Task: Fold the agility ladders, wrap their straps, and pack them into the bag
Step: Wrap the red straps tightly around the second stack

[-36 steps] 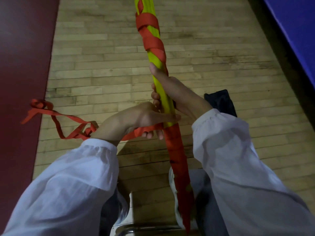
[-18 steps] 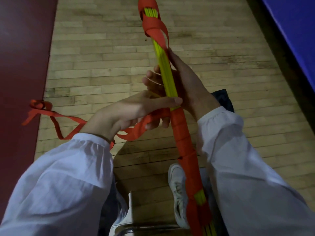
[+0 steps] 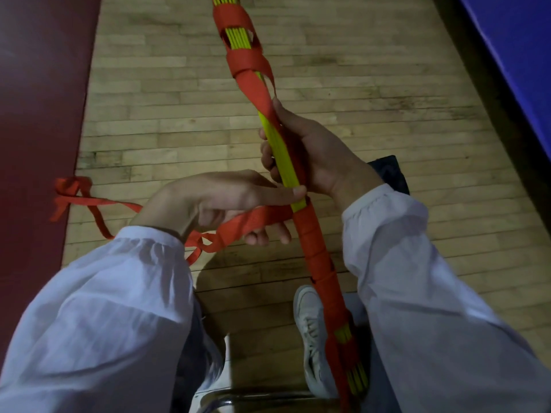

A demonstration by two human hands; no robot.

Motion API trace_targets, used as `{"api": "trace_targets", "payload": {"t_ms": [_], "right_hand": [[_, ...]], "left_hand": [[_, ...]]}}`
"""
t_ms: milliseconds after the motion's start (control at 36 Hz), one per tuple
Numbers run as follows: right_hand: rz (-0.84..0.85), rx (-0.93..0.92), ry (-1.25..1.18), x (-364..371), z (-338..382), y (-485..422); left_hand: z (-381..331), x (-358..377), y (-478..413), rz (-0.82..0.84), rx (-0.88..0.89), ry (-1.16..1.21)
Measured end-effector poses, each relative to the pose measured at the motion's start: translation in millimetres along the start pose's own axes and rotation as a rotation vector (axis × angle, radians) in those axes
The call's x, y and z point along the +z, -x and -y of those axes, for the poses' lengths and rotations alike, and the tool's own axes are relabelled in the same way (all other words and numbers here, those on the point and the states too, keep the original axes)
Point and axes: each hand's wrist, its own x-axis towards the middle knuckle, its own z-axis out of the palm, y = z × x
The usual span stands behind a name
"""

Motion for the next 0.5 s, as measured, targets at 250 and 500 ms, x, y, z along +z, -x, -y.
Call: {"api": "trace_targets", "payload": {"t_ms": [250, 500], "right_hand": [[-0.048, -0.062, 0.23, 4.0, -5.5, -6.3], [-0.177, -0.196, 0.329, 4.3, -8.9, -5.4]], "left_hand": [[0.9, -3.0, -2.9, -0.034, -0.036, -0.007], [6.8, -5.9, -8.1, -0.094, -0.03, -0.128]]}}
